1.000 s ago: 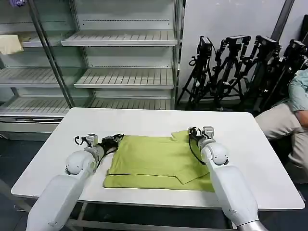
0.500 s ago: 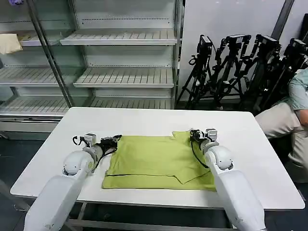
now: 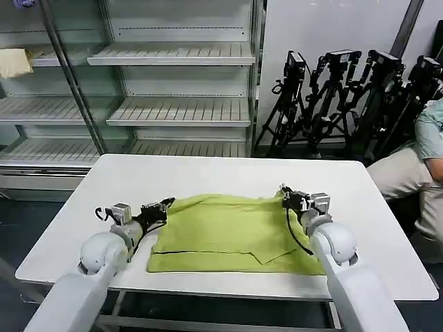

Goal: Fold and organize the clothes.

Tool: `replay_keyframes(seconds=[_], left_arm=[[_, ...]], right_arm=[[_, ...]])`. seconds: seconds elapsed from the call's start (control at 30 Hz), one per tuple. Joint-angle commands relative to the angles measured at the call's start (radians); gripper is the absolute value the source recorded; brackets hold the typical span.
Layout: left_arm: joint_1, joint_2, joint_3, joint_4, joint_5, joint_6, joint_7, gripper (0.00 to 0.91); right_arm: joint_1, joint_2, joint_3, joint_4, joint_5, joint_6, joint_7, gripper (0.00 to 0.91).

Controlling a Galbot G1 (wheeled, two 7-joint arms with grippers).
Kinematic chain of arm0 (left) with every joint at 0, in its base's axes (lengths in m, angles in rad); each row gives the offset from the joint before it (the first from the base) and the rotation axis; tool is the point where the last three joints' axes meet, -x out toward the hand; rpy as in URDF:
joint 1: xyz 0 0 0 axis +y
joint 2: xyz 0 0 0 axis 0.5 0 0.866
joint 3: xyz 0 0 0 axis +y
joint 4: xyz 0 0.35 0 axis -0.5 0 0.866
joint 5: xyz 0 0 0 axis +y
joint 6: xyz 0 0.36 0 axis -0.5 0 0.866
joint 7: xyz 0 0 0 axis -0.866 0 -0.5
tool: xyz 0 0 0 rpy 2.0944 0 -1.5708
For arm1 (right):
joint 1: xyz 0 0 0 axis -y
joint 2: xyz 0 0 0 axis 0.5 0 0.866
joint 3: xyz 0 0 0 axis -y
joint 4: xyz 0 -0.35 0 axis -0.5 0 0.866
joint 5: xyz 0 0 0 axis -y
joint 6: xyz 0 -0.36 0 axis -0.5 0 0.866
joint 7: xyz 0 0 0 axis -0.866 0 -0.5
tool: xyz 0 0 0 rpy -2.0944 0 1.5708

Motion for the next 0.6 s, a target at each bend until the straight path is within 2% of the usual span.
replay_keyframes(seconds=[0.03, 0.4, 0.6], left_arm=[[0.209, -0.004, -0.068, -0.188, 0.023, -0.022, -0.003, 0.02], [0.248, 0.007, -0.072, -0.226, 0.041, -0.031, -0.004, 0.01], [0.24, 0.032, -0.08, -0.188, 0.04, -0.034, 0.0, 0.01]], right_arm=[[-0.181, -0.045, 0.019, 0.181, -0.03, 0.008, 0.0, 0.0], [-0.269, -0.065, 0.054, 0.242, -0.103, 0.019, 0.011, 0.0], [-0.304, -0.07, 0.069, 0.285, -0.113, 0.024, 0.007, 0.0]])
